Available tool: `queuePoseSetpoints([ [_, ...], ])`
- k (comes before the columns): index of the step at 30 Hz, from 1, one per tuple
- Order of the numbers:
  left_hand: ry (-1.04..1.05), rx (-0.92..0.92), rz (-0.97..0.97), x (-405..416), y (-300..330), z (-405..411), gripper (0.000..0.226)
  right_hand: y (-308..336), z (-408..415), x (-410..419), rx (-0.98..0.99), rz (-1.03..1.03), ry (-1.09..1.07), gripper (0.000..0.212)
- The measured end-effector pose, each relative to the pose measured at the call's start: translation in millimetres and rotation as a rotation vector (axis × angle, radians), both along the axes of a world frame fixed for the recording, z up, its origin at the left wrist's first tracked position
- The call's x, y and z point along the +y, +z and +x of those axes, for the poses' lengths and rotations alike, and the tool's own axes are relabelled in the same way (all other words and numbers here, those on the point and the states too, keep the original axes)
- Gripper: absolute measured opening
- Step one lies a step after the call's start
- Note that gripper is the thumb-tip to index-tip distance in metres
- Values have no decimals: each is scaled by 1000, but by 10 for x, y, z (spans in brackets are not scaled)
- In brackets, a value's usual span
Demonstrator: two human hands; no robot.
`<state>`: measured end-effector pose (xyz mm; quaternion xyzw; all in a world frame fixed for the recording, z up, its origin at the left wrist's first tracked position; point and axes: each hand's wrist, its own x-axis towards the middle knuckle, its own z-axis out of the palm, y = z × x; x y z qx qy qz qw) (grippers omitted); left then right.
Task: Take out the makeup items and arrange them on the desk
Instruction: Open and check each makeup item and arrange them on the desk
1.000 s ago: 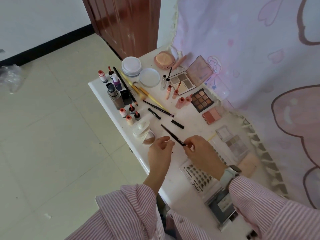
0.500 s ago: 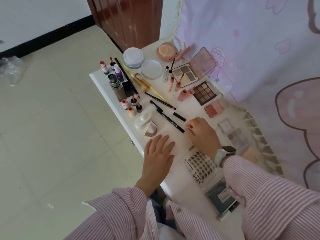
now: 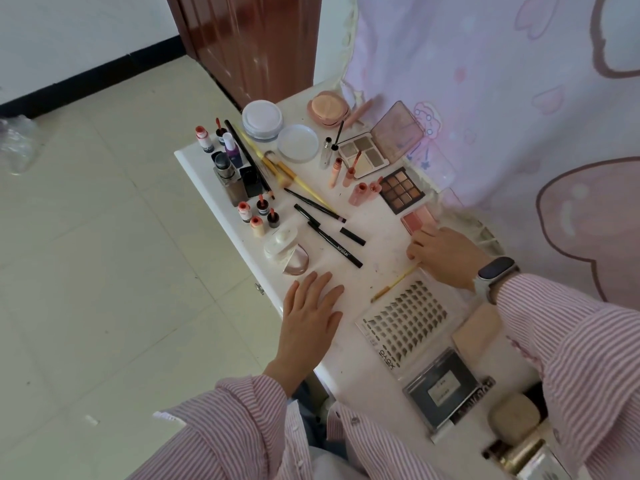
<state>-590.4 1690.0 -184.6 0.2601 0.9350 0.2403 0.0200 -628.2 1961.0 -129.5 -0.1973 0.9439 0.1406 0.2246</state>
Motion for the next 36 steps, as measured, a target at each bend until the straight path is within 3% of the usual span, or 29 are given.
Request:
queuePoseSetpoints([
  [12, 15, -17, -34, 21, -4, 14, 37, -58, -81, -22, -24, 59, 103, 15],
  [17, 8, 1, -55, 22, -20, 10, 39, -23, -184, -99, -66, 69, 213, 22],
  [23, -19, 65, -124, 24, -69, 21, 35, 35, -157, -122, -80, 15, 151, 16],
  [27, -23, 69, -143, 26, -76, 41, 40, 82, -46, -155, 168, -343, 21, 4],
  [31, -19, 65, -150, 28, -71, 41, 41, -35, -38, -460, 56, -737, -573, 4],
  [36, -1, 58, -154, 52, -23, 31, 39, -144, -157, -875, 53, -1036, -754, 10],
])
